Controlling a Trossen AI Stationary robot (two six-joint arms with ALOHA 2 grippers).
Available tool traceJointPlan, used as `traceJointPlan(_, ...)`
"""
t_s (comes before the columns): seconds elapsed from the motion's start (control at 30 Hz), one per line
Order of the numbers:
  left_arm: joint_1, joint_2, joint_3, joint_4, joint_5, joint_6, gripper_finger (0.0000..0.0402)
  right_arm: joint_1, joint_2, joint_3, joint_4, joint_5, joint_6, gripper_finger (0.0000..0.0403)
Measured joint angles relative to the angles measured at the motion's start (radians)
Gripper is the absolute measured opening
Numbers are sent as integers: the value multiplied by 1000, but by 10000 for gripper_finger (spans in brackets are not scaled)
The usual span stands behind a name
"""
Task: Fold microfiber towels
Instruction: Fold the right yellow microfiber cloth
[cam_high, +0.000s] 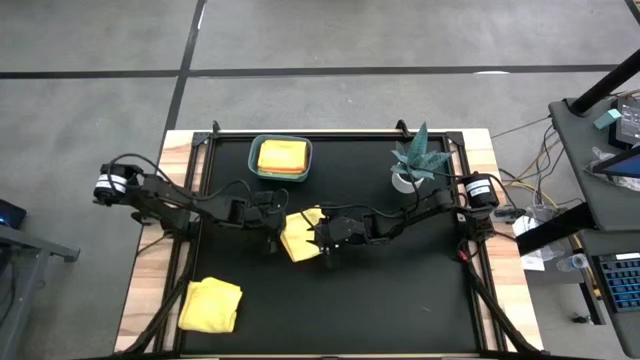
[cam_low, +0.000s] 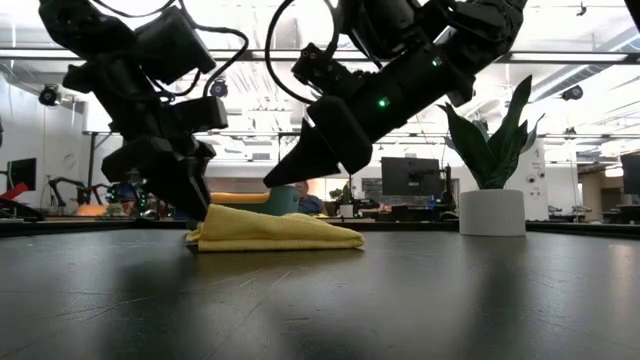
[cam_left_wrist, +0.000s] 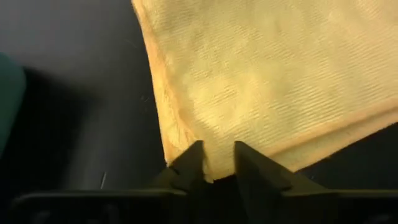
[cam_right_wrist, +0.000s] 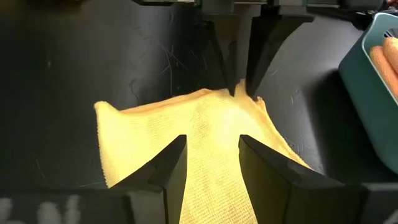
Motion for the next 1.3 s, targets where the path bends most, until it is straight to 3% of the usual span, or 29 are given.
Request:
traceJointPlan(0.13, 2, -6, 2, -2, -4, 16, 9, -2, 0, 0, 0, 0, 1, 139)
traceJointPlan(0.3, 3, -6, 10, -3, -107, 55, 8, -3, 0, 0, 0, -1, 0, 136)
traceJointPlan(0.43, 6, -11, 17, -4, -117, 82, 1, -5, 0, 0, -1, 2, 17, 135)
traceJointPlan(0.63, 6, -55, 38, -57, -116, 82, 6, -40, -18, 23, -99, 110, 279, 134)
traceJointPlan(0.7, 6, -78, 39, -64, -85, 86, 6, -60, -37, 43, -186, 98, 392, 134)
traceJointPlan(0.83, 5, -106, 23, -40, 88, 107, 6, -91, -53, 90, -402, 68, 602, 134)
traceJointPlan(0.93, 1, -94, -2, 3, 160, 100, 6, -105, -53, 107, -480, 20, 662, 134)
traceJointPlan(1.1, -9, -33, -14, 60, 180, 100, 6, -114, -55, 102, -491, -104, 707, 134)
traceJointPlan(1.3, -8, 42, -17, 111, 184, 101, 6, -123, -55, 96, -519, -116, 750, 134)
